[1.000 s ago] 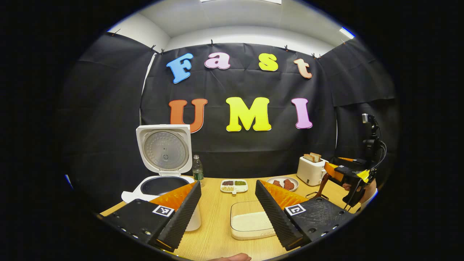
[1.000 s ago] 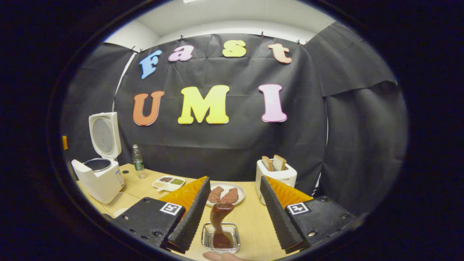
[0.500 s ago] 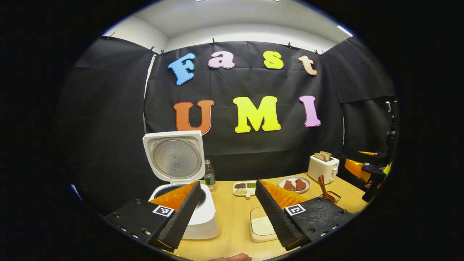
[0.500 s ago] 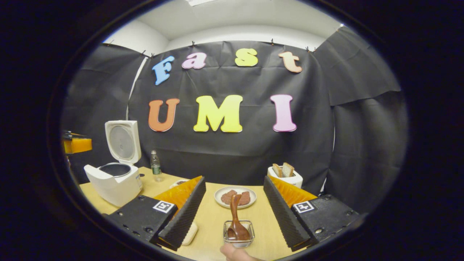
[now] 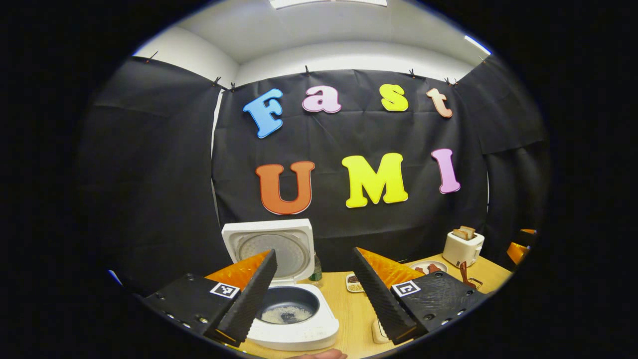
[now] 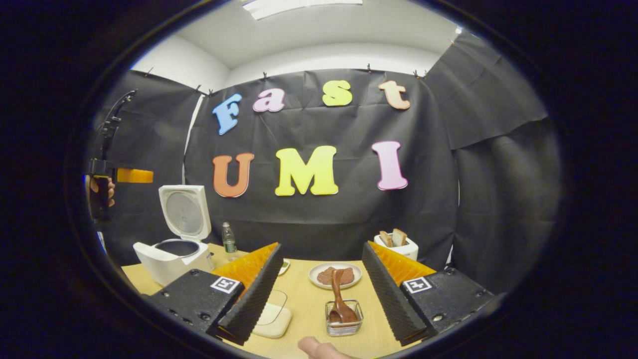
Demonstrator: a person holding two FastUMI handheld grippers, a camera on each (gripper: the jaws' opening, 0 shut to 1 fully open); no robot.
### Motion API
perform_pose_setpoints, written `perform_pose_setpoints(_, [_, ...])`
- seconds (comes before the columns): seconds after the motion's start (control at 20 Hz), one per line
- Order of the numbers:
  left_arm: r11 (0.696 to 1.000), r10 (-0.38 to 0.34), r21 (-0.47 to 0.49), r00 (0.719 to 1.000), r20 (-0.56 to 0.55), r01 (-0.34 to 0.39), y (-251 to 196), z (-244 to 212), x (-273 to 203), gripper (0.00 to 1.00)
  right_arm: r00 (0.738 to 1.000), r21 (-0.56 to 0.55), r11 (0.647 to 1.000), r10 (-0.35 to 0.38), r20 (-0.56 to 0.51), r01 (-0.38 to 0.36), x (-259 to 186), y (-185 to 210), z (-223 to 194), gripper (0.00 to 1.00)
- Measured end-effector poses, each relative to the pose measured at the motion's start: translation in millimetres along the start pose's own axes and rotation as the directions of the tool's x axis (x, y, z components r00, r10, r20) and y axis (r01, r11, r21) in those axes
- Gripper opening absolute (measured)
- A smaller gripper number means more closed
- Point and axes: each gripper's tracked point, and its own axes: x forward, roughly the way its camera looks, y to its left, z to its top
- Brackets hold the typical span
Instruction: Close the left gripper, press the button to open the rice cooker; take a wooden spoon from the chopstick holder with the right hand, scoop a spoonful of rice and pour it into the rice cooker, then put the wooden spoon back into the chopstick holder.
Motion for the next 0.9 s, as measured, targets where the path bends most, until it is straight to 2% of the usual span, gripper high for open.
perform_pose_setpoints(0.2, [0.999, -0.026, -0.021, 0.999, 0.045, 0.027, 16, 30, 44, 0.95, 0.999, 0.022, 1.000, -0.005, -0.033, 0.006, 5, -3, -8, 1.00])
perform_pose_setpoints(0.25, [1.000, -0.014, -0.026, 0.998, 0.058, 0.015, 25, 36, 58, 0.95, 0.999, 0.028, 1.000, -0.002, -0.038, 0.003, 7, -3, -10, 1.00])
perform_pose_setpoints(0.5, [0.995, -0.027, -0.095, 0.997, 0.066, 0.033, 50, 43, 127, 0.95, 1.000, 0.025, 1.000, -0.004, -0.019, 0.005, 20, -11, -10, 1.00])
perform_pose_setpoints(0.9, [0.995, 0.056, -0.086, 0.998, 0.037, -0.052, 91, 20, 215, 0.94, 0.999, 0.024, 0.999, 0.022, -0.025, -0.021, 35, -9, -25, 1.00])
